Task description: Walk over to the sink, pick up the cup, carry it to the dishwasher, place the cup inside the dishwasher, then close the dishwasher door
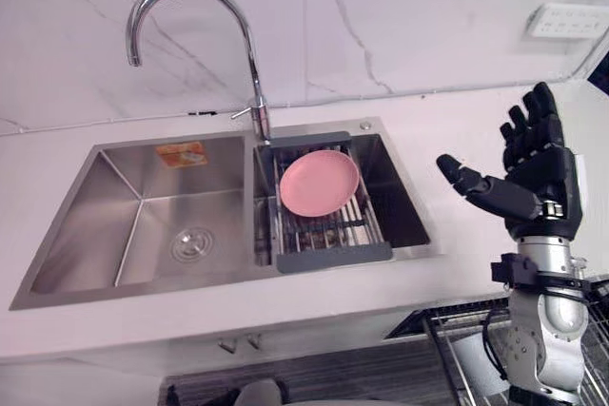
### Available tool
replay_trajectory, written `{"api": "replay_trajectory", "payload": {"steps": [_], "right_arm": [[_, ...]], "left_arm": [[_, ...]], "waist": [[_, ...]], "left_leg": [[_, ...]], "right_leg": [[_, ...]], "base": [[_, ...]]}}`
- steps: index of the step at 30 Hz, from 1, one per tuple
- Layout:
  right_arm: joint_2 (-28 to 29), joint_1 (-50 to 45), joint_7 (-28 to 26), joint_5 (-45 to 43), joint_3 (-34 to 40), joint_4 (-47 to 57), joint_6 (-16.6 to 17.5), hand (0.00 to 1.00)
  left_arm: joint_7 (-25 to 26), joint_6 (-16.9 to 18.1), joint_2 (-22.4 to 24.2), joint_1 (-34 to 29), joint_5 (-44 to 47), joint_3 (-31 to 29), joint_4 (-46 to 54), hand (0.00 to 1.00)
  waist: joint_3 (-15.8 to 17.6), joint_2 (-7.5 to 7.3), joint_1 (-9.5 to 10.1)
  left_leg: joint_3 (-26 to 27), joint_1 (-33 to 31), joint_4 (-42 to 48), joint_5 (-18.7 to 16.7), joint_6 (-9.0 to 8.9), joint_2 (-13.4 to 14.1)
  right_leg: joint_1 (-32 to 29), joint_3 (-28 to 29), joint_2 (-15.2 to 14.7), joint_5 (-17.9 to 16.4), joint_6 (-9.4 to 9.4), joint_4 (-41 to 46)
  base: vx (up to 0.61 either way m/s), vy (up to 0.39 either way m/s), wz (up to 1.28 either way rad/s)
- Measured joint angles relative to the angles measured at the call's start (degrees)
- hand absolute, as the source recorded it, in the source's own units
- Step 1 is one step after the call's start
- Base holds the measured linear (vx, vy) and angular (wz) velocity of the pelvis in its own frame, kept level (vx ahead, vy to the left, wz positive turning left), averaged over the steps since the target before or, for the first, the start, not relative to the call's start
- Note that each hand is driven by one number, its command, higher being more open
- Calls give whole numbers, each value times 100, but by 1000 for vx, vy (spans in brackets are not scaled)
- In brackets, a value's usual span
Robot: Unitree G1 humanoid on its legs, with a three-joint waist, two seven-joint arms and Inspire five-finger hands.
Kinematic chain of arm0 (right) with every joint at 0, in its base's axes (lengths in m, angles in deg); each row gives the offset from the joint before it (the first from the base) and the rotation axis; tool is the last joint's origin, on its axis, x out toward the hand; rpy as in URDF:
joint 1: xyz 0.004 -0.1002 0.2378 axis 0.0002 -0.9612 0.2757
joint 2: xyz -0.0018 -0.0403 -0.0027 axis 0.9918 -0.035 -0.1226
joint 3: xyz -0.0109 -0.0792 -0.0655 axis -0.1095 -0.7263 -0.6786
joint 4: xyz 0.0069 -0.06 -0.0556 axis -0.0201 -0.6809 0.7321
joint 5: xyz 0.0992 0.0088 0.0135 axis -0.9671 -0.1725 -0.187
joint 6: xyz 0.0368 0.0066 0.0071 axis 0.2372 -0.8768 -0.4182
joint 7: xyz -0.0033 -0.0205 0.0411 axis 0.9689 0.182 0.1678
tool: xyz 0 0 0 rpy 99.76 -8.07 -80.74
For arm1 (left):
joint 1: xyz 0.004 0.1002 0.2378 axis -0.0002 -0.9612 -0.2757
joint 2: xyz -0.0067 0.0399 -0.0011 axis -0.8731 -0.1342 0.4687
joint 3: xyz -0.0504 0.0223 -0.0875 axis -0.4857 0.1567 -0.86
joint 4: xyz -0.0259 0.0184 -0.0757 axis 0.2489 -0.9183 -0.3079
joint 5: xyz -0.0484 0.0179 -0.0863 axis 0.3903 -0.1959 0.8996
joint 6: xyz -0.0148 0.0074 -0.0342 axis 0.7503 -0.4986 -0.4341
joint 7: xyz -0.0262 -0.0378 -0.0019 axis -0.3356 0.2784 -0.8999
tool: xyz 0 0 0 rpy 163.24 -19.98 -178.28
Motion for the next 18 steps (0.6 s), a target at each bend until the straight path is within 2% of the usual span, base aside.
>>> {"api": "replay_trajectory", "payload": {"steps": [1,3,5,6,8,9,10,12,13,14,15,16,17,18], "right_arm": [[-2,3,-69,-1,0,4,-1,100],[-3,28,-110,-1,22,8,-1,100],[-10,37,-145,-2,42,15,-2,100],[-11,55,-185,-2,11,35,-2,100],[11,86,-277,-4,-57,59,7,100],[21,85,-299,-4,-155,59,30,100],[21,85,-317,-4,-238,61,69,100],[21,92,-361,-4,-286,75,120,100],[16,99,-365,-2,-335,72,125,100],[-30,124,-343,-1,-327,96,159,100],[-79,252,-296,0,-335,76,188,100],[-84,444,-227,1,-335,30,167,100],[74,376,-10,-3,-364,-118,56,100],[74,376,-10,-3,-364,-118,56,100]], "left_arm": [[160,-124,20,63,233,-182,1,100],[367,-225,28,174,468,-298,1,100],[535,-255,87,288,672,-359,-28,100],[612,-275,127,306,751,-360,-24,100],[612,-338,94,270,786,-318,-3,100],[613,-376,30,217,777,-283,-2,100],[617,-406,-42,223,766,-285,4,100],[617,-431,-113,355,760,-283,13,100],[620,-436,-154,483,761,-283,36,100],[681,-469,-173,610,722,-241,41,100],[745,-482,-167,671,696,-117,46,100],[732,-483,-139,733,698,-111,65,100],[563,-499,-238,575,661,94,49,100],[563,-499,-238,575,661,94,49,100]], "waist": [[-32,-49,1],[-62,-99,72],[-76,-74,98],[-75,-82,104],[-89,-125,20],[-157,-236,-88],[-210,-316,-130],[-235,-356,-152],[-257,-365,-177],[-269,-352,-310],[-218,-307,-319],[-129,-271,-331],[-105,-367,-187],[-105,-367,-187]], "left_leg": [[-11,44,6,-40,66,-92],[-57,147,-83,-98,135,-160],[-139,313,-316,-167,129,-133],[-168,448,-523,-187,165,-114],[-250,669,-765,-153,204,-147],[-330,779,-876,-100,195,-191],[-391,852,-874,-100,213,-194],[-536,848,-849,-128,168,-158],[-652,824,-744,-192,65,-109],[-770,728,-726,-231,17,-124],[-776,587,-598,-259,-2,-104],[-804,189,-124,-399,-95,-76],[-182,613,-445,-302,77,-79],[-182,612,-445,-302,77,-79]], "right_leg": [[35,3,-83,78,120,12],[38,-38,-130,84,129,195],[-244,-111,-103,5,123,923],[-745,-44,-133,-124,83,1971],[-1439,49,-217,-332,39,3220],[-1561,-50,-251,-456,20,3224],[-1641,-182,-205,-520,-46,2932],[-1757,-305,-34,-501,-71,2372],[-1693,-415,165,-188,-223,1923],[-1448,-580,203,47,-311,1534],[-1354,-569,242,136,-294,1282],[-1307,-601,213,214,-305,1098],[-763,-263,357,746,-129,-18],[-763,-263,357,746,-129,-18]], "base": [[234,211,7],[173,128,17],[87,83,11],[46,74,-3],[128,80,14],[256,43,41],[257,-2,43],[293,-77,44],[295,-108,85],[242,-86,85],[181,-40,84],[113,-15,38],[43,3,22],[0,0,0]]}}
